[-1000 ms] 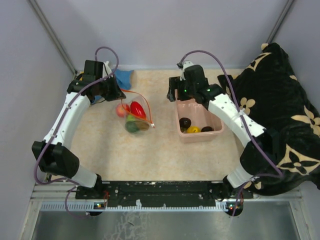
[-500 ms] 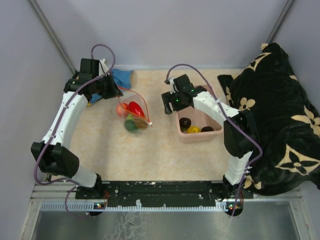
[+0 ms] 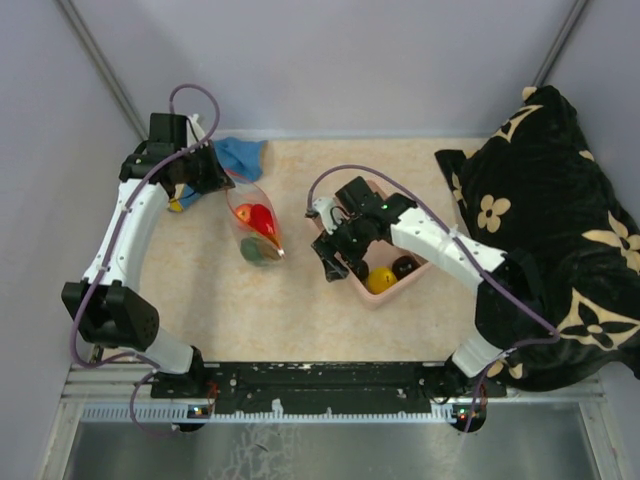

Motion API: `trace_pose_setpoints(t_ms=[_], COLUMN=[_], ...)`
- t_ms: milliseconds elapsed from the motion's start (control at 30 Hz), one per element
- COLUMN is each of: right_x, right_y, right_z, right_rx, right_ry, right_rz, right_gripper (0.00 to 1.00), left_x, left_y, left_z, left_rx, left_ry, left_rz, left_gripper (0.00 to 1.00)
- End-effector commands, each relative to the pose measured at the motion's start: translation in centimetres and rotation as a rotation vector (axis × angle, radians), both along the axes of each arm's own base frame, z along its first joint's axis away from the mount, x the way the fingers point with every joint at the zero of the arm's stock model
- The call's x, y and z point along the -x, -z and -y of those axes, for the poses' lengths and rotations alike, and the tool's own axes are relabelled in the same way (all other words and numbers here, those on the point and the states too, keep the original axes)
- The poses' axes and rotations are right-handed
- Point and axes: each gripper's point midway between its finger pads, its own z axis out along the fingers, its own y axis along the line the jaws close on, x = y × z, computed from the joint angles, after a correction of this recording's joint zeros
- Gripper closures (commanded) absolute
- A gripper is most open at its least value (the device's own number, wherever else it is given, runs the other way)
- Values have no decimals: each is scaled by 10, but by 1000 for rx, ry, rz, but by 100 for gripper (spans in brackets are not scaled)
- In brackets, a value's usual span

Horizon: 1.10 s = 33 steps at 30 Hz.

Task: Place the food in the zip-top bag and seal the zipper
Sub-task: Move the bin to the center of the board.

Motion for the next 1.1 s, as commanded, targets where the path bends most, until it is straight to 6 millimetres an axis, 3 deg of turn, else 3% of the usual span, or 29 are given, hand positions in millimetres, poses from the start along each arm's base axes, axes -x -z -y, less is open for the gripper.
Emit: trace_pose_setpoints(t_ms=[0,100,200,333,567,733,800,967,1067], right_x=[22,16,-11,-46,-79,-125,-150,-206,-219], right_y=[-44,-63,-66,-50,-14,-2,-6,-35,-48], right_z=[16,24,51,97,142,187,202,212,176], right_rx=[-64,-105,-102,8,268,468,492,415,276], right_ry=[8,106,304,569,748,888,957,1070,964], right_rz=[20,51,74,84,116,234,285,403,377], right_gripper=[27,25,23,23,23,22,21,20,20], left_x=[-7,-9,-10,-10,-5,-1,0,1,1], left_y=[-8,-7,-8,-7,-6,-5,-6,-7,-8], left_z=[-10,-12,-15,-16,-12,-11,-10,-10,-10], left_rx=[-16,-15,-16,-11,9,19,22,21,23], left_ry=[-9,-12,-15,-13,0,7,9,11,10], left_rz=[23,22,25,25,22,18,19,19,20], left_gripper=[100,100,100,100,100,100,100,100,100])
